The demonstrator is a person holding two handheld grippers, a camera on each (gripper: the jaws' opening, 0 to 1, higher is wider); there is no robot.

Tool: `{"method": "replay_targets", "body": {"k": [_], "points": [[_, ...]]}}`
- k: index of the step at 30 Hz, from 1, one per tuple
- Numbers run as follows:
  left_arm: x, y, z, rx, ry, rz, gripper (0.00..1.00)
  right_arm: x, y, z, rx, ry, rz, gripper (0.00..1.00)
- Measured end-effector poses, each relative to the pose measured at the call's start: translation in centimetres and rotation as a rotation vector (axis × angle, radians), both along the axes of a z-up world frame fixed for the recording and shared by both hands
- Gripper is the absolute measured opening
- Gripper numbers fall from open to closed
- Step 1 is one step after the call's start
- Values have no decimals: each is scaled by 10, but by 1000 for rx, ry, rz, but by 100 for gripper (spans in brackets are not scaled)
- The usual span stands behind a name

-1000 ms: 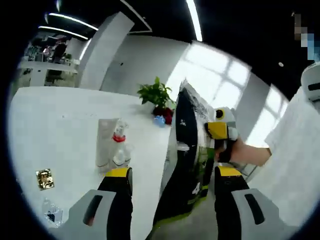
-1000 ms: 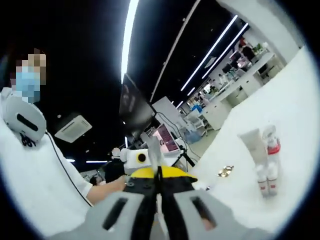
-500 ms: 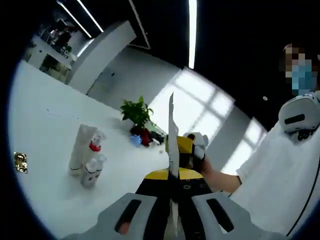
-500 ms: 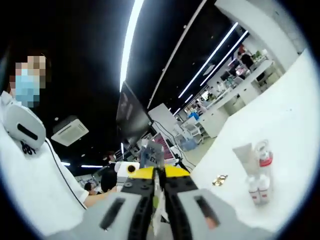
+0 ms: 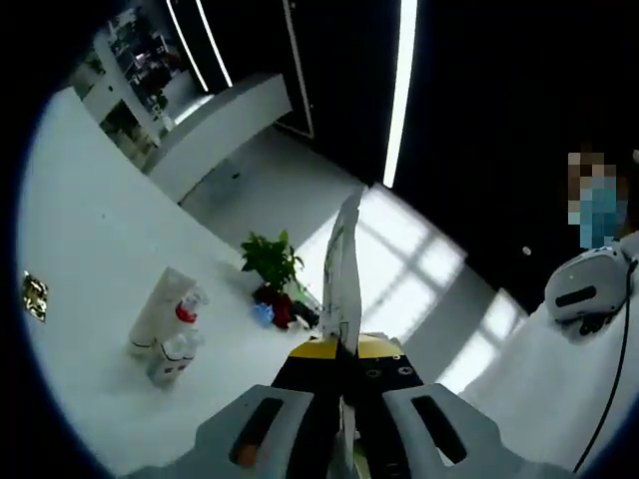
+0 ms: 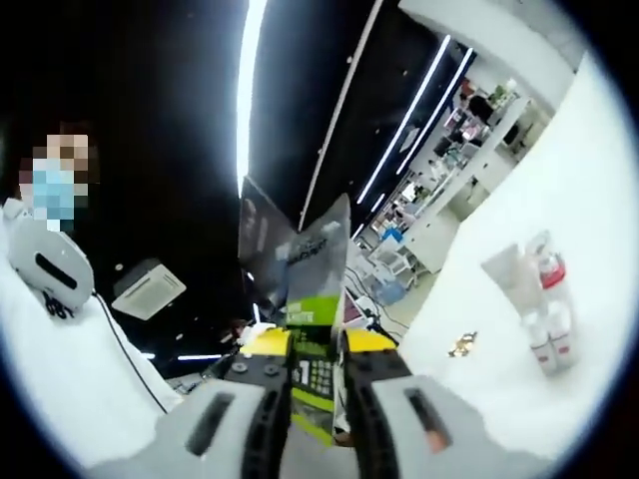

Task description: Arrange the skincare products in the storage area until every visible bottle or jar stands upright without overlapping.

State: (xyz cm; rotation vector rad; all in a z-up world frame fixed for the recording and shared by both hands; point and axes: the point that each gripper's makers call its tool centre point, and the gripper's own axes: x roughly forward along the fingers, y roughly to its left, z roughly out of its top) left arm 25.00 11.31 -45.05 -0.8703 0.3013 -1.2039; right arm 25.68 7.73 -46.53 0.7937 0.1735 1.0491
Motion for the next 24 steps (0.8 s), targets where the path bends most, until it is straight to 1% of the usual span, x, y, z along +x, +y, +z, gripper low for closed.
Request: {"method": "replay_targets", "body": {"k": [1, 2, 3, 4, 5, 7, 9, 10, 11, 12, 13, 14, 15, 16, 17, 18, 20, 22, 24], "points": [[1, 0, -1, 0, 3, 2, 0, 1, -2, 1, -3, -4, -11, 9], [6, 2, -3, 4, 22, 26, 0, -1, -4, 8, 32, -17, -7, 5], [9, 3, -6, 14, 33, 34, 0, -7, -4, 18, 92, -20, 30, 1], [10, 2, -11, 43, 45, 28, 0, -10, -2, 16, 75, -16, 42, 1], [12, 2, -11, 38, 40, 33, 0, -8, -3, 12, 18, -53, -2, 1], [14, 0, -12, 49, 48, 29, 0, -10, -4, 14, 40, -45, 14, 1], [14, -2, -10, 47, 34, 33, 1, -8, -9, 15, 78, -28, -5, 1], [15, -4, -9, 56, 13, 40, 3, -7, -9, 15, 82, -27, -6, 1], [17, -4, -9, 82, -31, 62, 5, -7, -11, 16, 94, -21, -12, 1], [16, -6, -12, 98, -30, 59, 9, -6, -13, 16, 101, -17, -16, 1], [16, -7, -14, 108, -19, 52, 17, -4, -15, 17, 110, -10, -28, 1], [12, -9, -20, 127, 2, 27, 26, -3, -17, 18, 117, -7, -35, 1], [9, -11, -24, 133, 10, 14, 36, -1, -19, 19, 128, -5, -40, 1], [7, -12, -31, 149, 27, 14, 41, 0, -21, 20, 136, -3, -45, 1], [5, -13, -34, 159, 29, 8, 40, 1, -22, 21, 146, 2, -50, 1], [2, -14, -37, 164, 25, 2, 34, 3, -23, 22, 149, 3, -54, 1], [-4, -14, -41, 160, 28, -1, 29, 4, -23, 22, 149, 9, -59, 1], [-5, -12, -40, 128, 54, 10, 28, 5, -21, 19, 132, 14, -57, 1], [-3, -9, -40, 109, 67, 21, 26, 5, -19, 14, 95, 16, -50, 1]]}}
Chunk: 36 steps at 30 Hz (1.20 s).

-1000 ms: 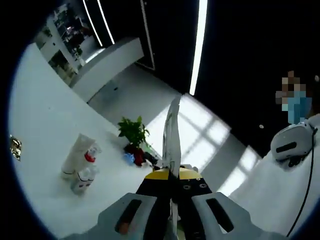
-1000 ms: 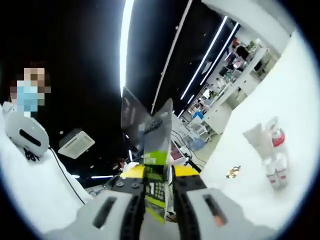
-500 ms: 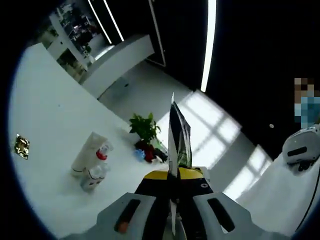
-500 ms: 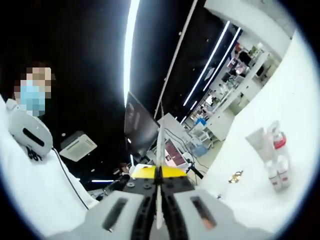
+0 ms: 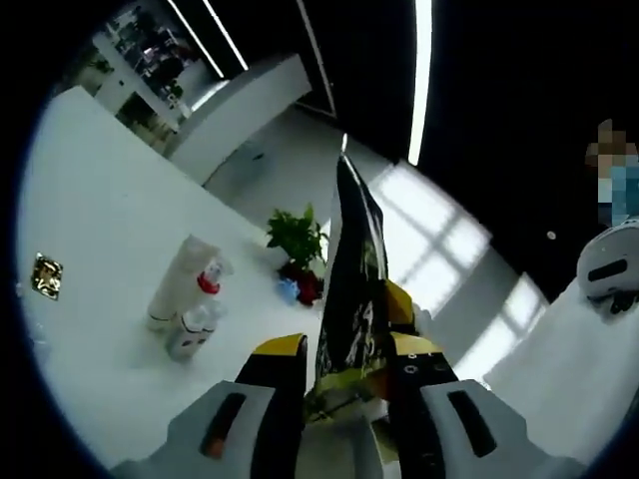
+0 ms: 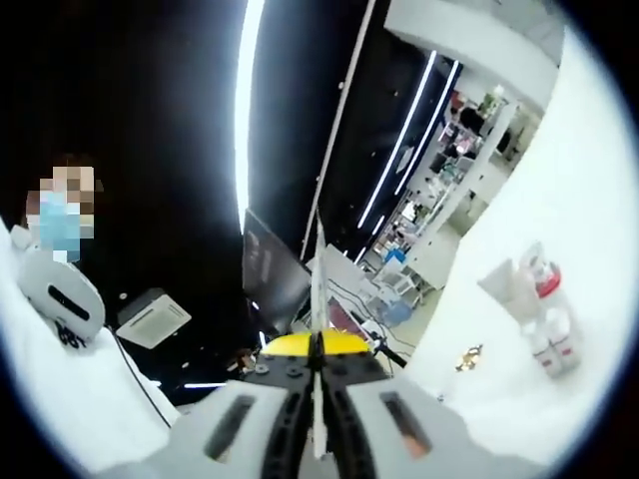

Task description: Arrange the skincare products in the storage area until every visible bottle or jar stands upright without overlapping.

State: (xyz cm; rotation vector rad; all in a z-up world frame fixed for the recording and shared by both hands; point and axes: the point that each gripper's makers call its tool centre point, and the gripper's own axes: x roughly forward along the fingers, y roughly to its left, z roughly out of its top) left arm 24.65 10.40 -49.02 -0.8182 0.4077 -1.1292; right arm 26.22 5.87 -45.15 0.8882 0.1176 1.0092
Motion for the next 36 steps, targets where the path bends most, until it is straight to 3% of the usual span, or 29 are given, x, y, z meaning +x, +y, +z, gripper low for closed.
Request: {"method": "replay_targets", "body": {"k": [3, 5, 6, 7, 9, 11, 14, 16, 19, 26, 27, 29, 32, 36], "points": [[4, 7, 5, -40, 21, 30, 16, 2, 3, -10, -63, 16, -4, 1], [3, 10, 9, -70, 38, 37, 0, 6, 1, -13, -77, 22, -29, 1], [-4, 8, 19, -125, 29, 9, 0, 10, 1, -22, -154, 23, -55, 1], [-5, 6, 22, -136, 28, 11, 0, 9, 3, -24, -181, 9, -52, 1], [2, 10, 11, -100, 23, 70, 0, 10, 5, -17, -157, 5, -58, 1], [5, 12, 3, -111, 91, 76, 0, 11, 8, -20, -196, -1, -56, 1], [4, 14, -2, -86, 78, 89, 0, 12, 11, -23, -226, -1, -57, 1], [5, 15, -8, -57, 94, 101, 9, 13, 11, -24, -216, 7, -59, 1], [9, 17, -23, -13, 134, 123, 37, 17, 13, -27, -196, 32, -70, 1], [9, 25, -34, -38, 195, 140, 9, 24, 12, -35, -198, 62, -82, 1], [9, 28, -35, -36, 197, 141, 1, 25, 11, -37, -207, 63, -86, 1], [7, 30, -30, -83, 203, 129, 0, 31, 10, -49, -303, 50, -104, 1], [7, 32, -33, -75, 204, 131, 0, 32, 14, -55, -379, 6, -93, 3], [9, 37, -33, -104, 220, 133, 0, 34, 21, -69, -480, -5, -59, 13]]}}
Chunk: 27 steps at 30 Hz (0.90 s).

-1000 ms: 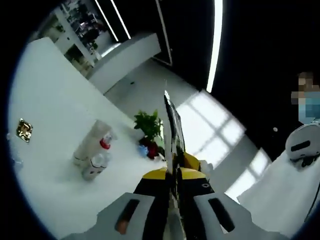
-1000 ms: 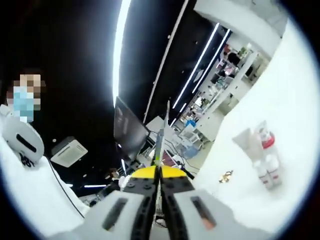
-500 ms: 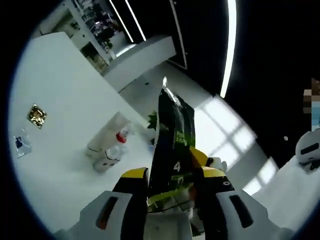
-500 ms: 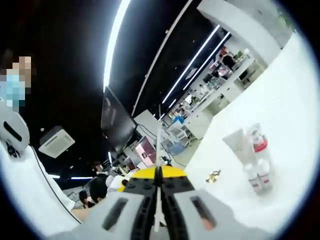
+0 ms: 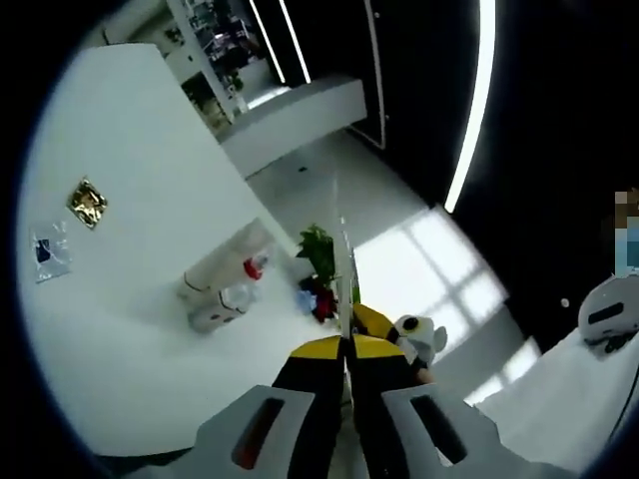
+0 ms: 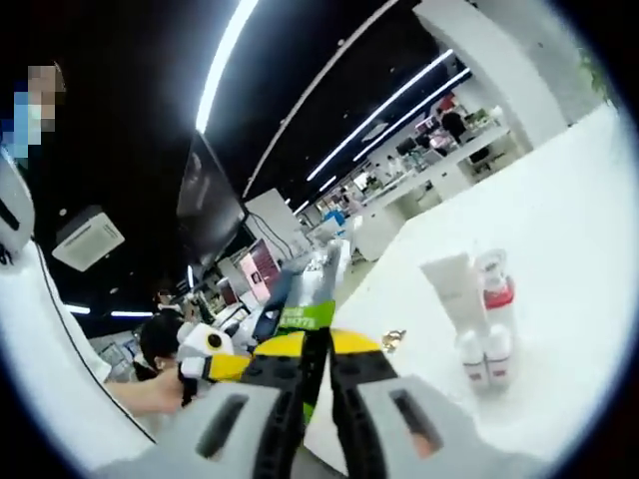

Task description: Arrange the skincare products in the storage area until every visible bottle or jar stands upright without overlapping.

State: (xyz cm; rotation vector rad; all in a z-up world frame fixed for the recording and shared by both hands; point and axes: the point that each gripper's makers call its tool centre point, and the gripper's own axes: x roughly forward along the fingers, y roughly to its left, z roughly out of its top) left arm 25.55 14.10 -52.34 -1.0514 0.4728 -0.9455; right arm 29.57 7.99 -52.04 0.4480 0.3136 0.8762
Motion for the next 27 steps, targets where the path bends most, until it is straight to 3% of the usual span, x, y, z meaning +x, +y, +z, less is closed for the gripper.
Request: {"method": "replay_targets", "body": {"k": [4, 15, 27], "points": [[6, 3, -4, 4, 13, 12, 0, 1, 9, -5, -17, -6, 32, 28], [24, 13, -16, -16, 59, 49, 0, -6, 24, -26, -115, 1, 139, 55], [45, 17, -42, 33, 102, 57, 0, 1, 6, -53, -228, 31, 99, 69]]}}
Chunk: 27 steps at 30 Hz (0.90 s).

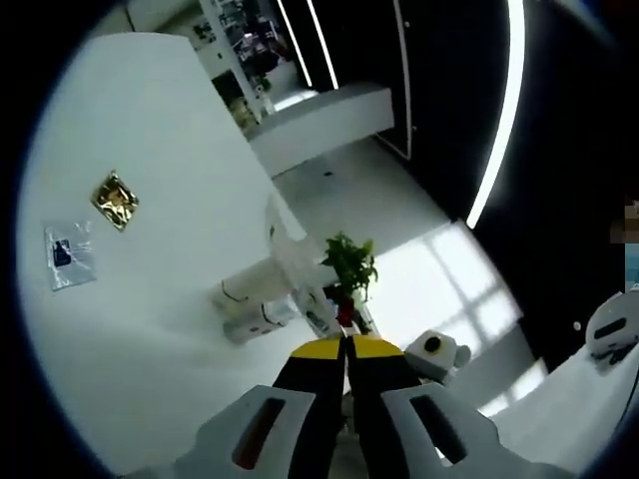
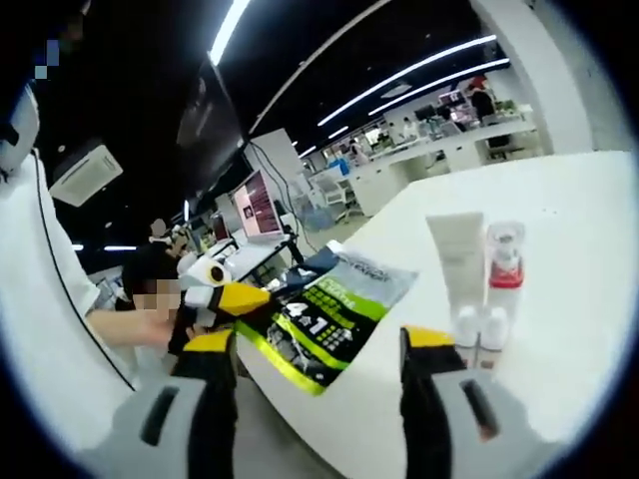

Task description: Arrange the skincare products in the storage area until every visible bottle or jar stands upright without overlapping.

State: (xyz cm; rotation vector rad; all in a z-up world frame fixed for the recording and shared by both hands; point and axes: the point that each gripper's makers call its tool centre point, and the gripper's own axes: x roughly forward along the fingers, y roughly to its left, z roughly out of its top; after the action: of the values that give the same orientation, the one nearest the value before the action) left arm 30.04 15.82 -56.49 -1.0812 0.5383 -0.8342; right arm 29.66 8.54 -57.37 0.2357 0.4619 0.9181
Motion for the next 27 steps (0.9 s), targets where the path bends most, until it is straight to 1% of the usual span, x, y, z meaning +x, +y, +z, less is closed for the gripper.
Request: {"method": "replay_targets", "body": {"k": [4, 11, 16, 20, 24, 27], "points": [[8, 2, -11, 21, 15, 4, 0, 1, -12, -9, -48, 2, -25, 73], [19, 2, -28, 59, 41, -8, 0, 5, -29, -20, -84, 6, -69, 80], [26, 0, -41, 89, 58, -24, 0, 9, -41, -34, -134, 19, -88, 85], [31, -2, -49, 102, 71, -34, 0, 13, -50, -39, -147, 26, -112, 87], [38, -2, -63, 145, 80, -44, 0, 16, -57, -44, -166, 31, -129, 90], [42, -1, -78, 200, 96, -47, 0, 17, -61, -48, -184, 37, -134, 91]]}}
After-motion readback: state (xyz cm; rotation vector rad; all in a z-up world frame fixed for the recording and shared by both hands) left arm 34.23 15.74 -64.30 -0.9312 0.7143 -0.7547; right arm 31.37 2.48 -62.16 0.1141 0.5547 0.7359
